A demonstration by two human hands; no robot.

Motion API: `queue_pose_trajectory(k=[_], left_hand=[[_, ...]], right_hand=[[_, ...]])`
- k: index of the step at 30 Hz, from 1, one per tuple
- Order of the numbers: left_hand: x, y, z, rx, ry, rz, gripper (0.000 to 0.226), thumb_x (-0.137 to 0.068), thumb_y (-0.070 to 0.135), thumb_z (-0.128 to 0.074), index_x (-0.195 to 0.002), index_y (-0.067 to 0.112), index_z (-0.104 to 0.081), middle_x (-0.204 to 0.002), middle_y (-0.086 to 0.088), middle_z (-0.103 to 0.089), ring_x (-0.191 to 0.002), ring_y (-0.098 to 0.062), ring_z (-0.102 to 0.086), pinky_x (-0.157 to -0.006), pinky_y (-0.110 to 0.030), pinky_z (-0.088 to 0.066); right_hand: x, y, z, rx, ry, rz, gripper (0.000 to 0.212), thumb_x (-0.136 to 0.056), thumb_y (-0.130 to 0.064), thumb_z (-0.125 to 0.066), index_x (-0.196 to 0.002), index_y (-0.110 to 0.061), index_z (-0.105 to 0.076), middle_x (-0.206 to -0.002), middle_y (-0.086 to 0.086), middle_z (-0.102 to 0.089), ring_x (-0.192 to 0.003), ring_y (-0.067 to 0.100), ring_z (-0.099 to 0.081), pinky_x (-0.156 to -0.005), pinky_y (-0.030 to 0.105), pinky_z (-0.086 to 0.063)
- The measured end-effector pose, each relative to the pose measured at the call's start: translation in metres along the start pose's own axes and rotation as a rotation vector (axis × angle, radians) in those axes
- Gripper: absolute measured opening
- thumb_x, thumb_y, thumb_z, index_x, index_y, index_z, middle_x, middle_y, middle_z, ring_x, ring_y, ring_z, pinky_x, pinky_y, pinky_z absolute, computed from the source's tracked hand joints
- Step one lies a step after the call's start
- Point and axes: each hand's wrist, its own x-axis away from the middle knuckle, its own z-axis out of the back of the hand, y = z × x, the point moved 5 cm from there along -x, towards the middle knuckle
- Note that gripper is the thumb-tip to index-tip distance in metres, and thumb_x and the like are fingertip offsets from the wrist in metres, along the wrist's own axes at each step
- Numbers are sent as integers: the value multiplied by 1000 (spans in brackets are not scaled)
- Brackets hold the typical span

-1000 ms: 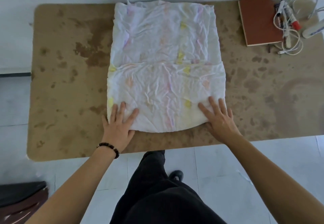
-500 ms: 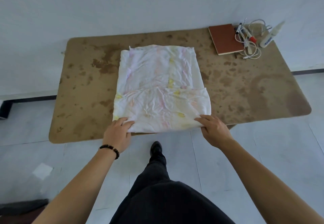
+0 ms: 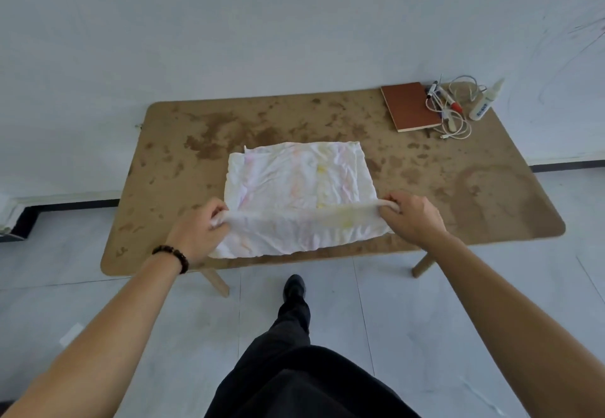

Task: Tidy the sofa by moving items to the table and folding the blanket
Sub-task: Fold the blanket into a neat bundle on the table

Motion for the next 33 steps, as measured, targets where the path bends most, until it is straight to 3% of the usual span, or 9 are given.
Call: queue_pose_trajectory(k=[7, 13, 16, 18, 21, 24, 27, 30, 33], left_hand=[[-128, -13, 20, 95, -69, 74, 10, -91, 28, -64, -99, 22, -68, -93, 4, -69, -86, -18, -63, -75, -38, -51], [-247, -39, 12, 119, -88, 171, 13, -92, 32, -63, -96, 20, -67, -94, 0, -67, -87, -22, -62, -76, -40, -51], [-294, -56, 0, 116, -90, 240, 17, -92, 33, -62, -100, 19, -68, -97, -1, -67, -91, -24, -63, -75, -37, -51], [-316, -66, -7, 113, -42, 302, 27, -93, 36, -59, -114, 21, -66, -113, -2, -67, -105, -26, -61, -82, -35, -50], [-320, -61, -16, -68, 138, 330, 50, -95, 39, -53, -139, 15, -48, -144, -13, -46, -131, -33, -43, -103, -46, -40], [-294, -15, -37, -263, 314, 41, 53, -99, 39, -46, -144, 11, -41, -153, -20, -30, -141, -38, -27, -109, -54, -27], [-270, 5, -95, -472, 1, -232, 59, -101, 50, -32, -153, 22, -28, -162, -14, -13, -150, -33, -9, -117, -60, -7], [-285, -27, -113, -596, -133, -119, 68, -96, 67, -16, -155, 37, -5, -165, -6, 3, -151, -28, 3, -113, -67, 1], [-298, -43, -113, -635, -169, -108, 71, -92, 73, -9, -154, 39, 1, -164, -4, 7, -151, -29, 4, -113, -67, 0]], right_hand=[[-114, -14, 1, 5, -23, -121, 28, -88, -34, -48, -72, -15, -59, -72, 2, -61, -66, 22, -57, -52, 29, -38], [-227, -14, -17, 51, -86, -236, 28, -87, -36, -48, -70, -13, -53, -69, 2, -58, -68, 25, -55, -52, 29, -35], [-278, -12, -36, 23, -114, -278, 25, -87, -39, -48, -82, -19, -62, -75, 1, -63, -74, 27, -61, -58, 30, -47], [-304, -12, -49, -33, -97, -314, 32, -91, -43, -51, -111, -23, -66, -101, 6, -68, -95, 30, -64, -76, 36, -54], [-309, -13, -70, 1, -74, -368, 61, -98, -50, -47, -149, -19, -34, -154, 14, -32, -138, 33, -37, -104, 43, -40], [-281, -33, -89, 242, 90, -125, 66, -102, -46, -40, -156, -14, -18, -164, 18, 1, -151, 38, -5, -117, 52, -24], [-252, -66, -134, 327, -12, 153, 63, -104, -46, -35, -158, -19, -17, -165, 18, 4, -152, 39, 2, -122, 56, -8], [-257, -65, -168, 407, -216, 175, 71, -99, -64, -24, -158, -32, -1, -165, 10, 14, -152, 31, 11, -121, 56, 4], [-281, -44, -166, 507, -255, 156, 78, -93, -76, -17, -156, -37, 8, -165, 6, 18, -152, 26, 15, -121, 56, 6]])
